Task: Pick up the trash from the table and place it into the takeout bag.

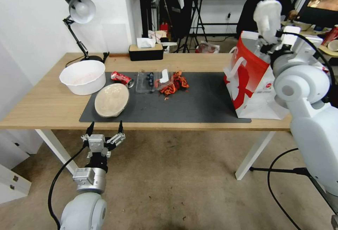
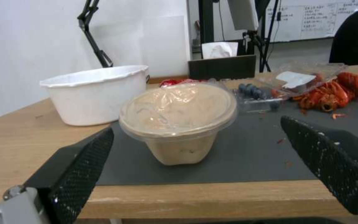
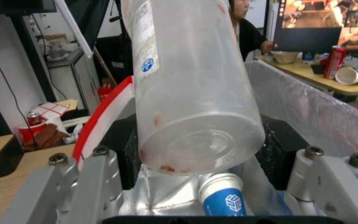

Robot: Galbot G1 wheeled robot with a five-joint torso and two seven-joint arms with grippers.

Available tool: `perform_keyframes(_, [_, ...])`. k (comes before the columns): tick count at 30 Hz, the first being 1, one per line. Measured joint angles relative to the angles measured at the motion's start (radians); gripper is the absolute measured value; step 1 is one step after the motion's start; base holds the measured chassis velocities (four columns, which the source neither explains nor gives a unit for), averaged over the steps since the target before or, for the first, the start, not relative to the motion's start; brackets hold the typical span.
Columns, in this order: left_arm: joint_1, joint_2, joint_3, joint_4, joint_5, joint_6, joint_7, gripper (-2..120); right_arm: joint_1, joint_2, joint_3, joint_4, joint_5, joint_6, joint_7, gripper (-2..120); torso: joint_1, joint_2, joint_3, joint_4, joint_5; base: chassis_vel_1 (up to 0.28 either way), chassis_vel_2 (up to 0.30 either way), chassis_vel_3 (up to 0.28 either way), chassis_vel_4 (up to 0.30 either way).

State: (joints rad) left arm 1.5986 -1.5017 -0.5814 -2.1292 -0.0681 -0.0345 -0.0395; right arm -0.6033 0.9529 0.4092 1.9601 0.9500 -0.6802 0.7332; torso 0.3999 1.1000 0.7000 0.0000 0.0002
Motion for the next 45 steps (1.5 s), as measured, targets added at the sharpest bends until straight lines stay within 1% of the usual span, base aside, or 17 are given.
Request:
perform_keyframes(3, [0.003, -0.001, 0.001, -0.001, 0.003, -0.001, 0.000, 100, -0.009, -0.002, 0.016, 0.010, 0.014, -0.007, 0.003, 72, 0.000, 0.000, 0.000, 0.0001, -0.0003, 0.000, 0.000, 0.000, 0.000])
perform_keyframes(4, [0.003, -0.001, 0.001, -0.001, 0.003, -0.001, 0.000, 100, -0.009, -0.002, 0.016, 0.010, 0.014, -0.007, 0.003, 72, 0.000, 0.000, 0.000, 0.0001, -0.0003, 0.000, 0.000, 0.000, 0.000])
perform_keyframes(8, [0.004, -0.001, 0.003, -0.005, 0.004, -0.001, 0.000, 100, -0.011, -0.011, 0.039, 0.017, 0.021, -0.007, 0.003, 91, 0.000, 0.000, 0.000, 0.0000, -0.0003, 0.000, 0.000, 0.000, 0.000])
perform_keyframes(12, [0.003, 0.000, 0.003, -0.006, 0.004, -0.001, 0.000, 100, -0.011, -0.017, 0.047, 0.020, 0.023, 0.018, -0.014, 98, 0.000, 0.000, 0.000, 0.0000, -0.0002, 0.000, 0.000, 0.000, 0.000])
perform_keyframes(15, [0.003, 0.002, 0.002, -0.008, 0.004, -0.001, 0.000, 100, -0.026, -0.035, 0.054, 0.044, 0.031, 0.188, -0.132, 100, 0.000, 0.000, 0.000, 0.0001, -0.0004, 0.000, 0.000, 0.000, 0.000])
perform_keyframes(16, [0.003, 0.002, 0.002, -0.008, 0.004, -0.001, 0.000, 100, -0.026, -0.035, 0.054, 0.044, 0.031, 0.188, -0.132, 100, 0.000, 0.000, 0.000, 0.0001, -0.0004, 0.000, 0.000, 0.000, 0.000])
perform_keyframes(18, [0.003, 0.002, 0.002, -0.008, 0.004, -0.001, 0.000, 100, -0.050, -0.042, 0.055, 0.066, 0.031, 0.294, -0.215, 100, 0.000, 0.000, 0.000, 0.0001, -0.0004, 0.000, 0.000, 0.000, 0.000])
perform_keyframes(19, [0.003, 0.002, 0.002, -0.008, 0.004, -0.001, 0.000, 100, -0.050, -0.042, 0.055, 0.066, 0.031, 0.294, -0.215, 100, 0.000, 0.000, 0.000, 0.0001, -0.0004, 0.000, 0.000, 0.000, 0.000])
perform_keyframes(22, [0.004, 0.002, 0.002, -0.008, 0.004, -0.001, 0.001, 100, -0.118, -0.051, 0.055, 0.109, 0.019, 0.425, -0.324, 100, 0.000, 0.000, 0.000, 0.0002, -0.0003, 0.000, 0.000, 0.000, 0.000])
perform_keyframes(23, [0.004, 0.002, 0.002, -0.008, 0.004, -0.001, 0.001, 100, -0.118, -0.051, 0.055, 0.109, 0.019, 0.425, -0.324, 100, 0.000, 0.000, 0.000, 0.0002, -0.0003, 0.000, 0.000, 0.000, 0.000])
perform_keyframes(25, [0.004, 0.003, 0.000, -0.008, 0.003, -0.001, 0.000, 100, -0.212, -0.061, 0.050, 0.157, -0.032, 0.503, -0.418, 100, 0.000, 0.000, 0.000, 0.0000, -0.0002, 0.000, 0.000, 0.000, 0.000])
perform_keyframes(26, [0.004, 0.003, 0.000, -0.008, 0.003, -0.001, 0.000, 100, -0.212, -0.061, 0.050, 0.157, -0.032, 0.503, -0.418, 100, 0.000, 0.000, 0.000, 0.0000, -0.0002, 0.000, 0.000, 0.000, 0.000])
perform_keyframes(28, [0.002, 0.003, 0.000, -0.008, 0.002, -0.001, 0.000, 100, -0.287, -0.064, 0.039, 0.181, -0.118, 0.582, -0.493, 100, 0.000, 0.000, 0.000, -0.0001, -0.0002, 0.000, 0.000, 0.000, 0.000])
perform_keyframes(30, [0.000, 0.003, 0.000, -0.007, 0.002, -0.001, 0.000, 100, -0.351, -0.060, 0.030, 0.208, -0.190, 0.631, -0.528, 100, 0.000, 0.000, 0.000, 0.0000, -0.0002, 0.000, 0.000, 0.000, 0.000])
perform_keyframes(38, [-0.005, -0.001, 0.003, 0.001, 0.002, -0.001, 0.000, 100, -0.520, -0.037, 0.029, 0.262, -0.393, 0.711, -0.559, 100, 0.000, 0.000, 0.000, 0.0002, -0.0003, 0.000, 0.000, 0.000, 0.000])
perform_keyframes(42, [-0.008, -0.003, 0.002, 0.007, 0.001, -0.004, -0.001, 100, -0.719, 0.023, 0.034, 0.272, -0.576, 0.785, -0.538, 100, 0.000, 0.000, 0.000, -0.0001, -0.0002, 0.000, 0.000, 0.000, 0.000])
perform_keyframes(45, [-0.009, -0.001, 0.000, 0.009, 0.000, -0.005, -0.001, 100, -0.797, 0.054, 0.034, 0.260, -0.641, 0.813, -0.504, 100, 0.000, 0.000, 0.000, -0.0001, 0.0000, 0.000, 0.000, 0.000, 0.000])
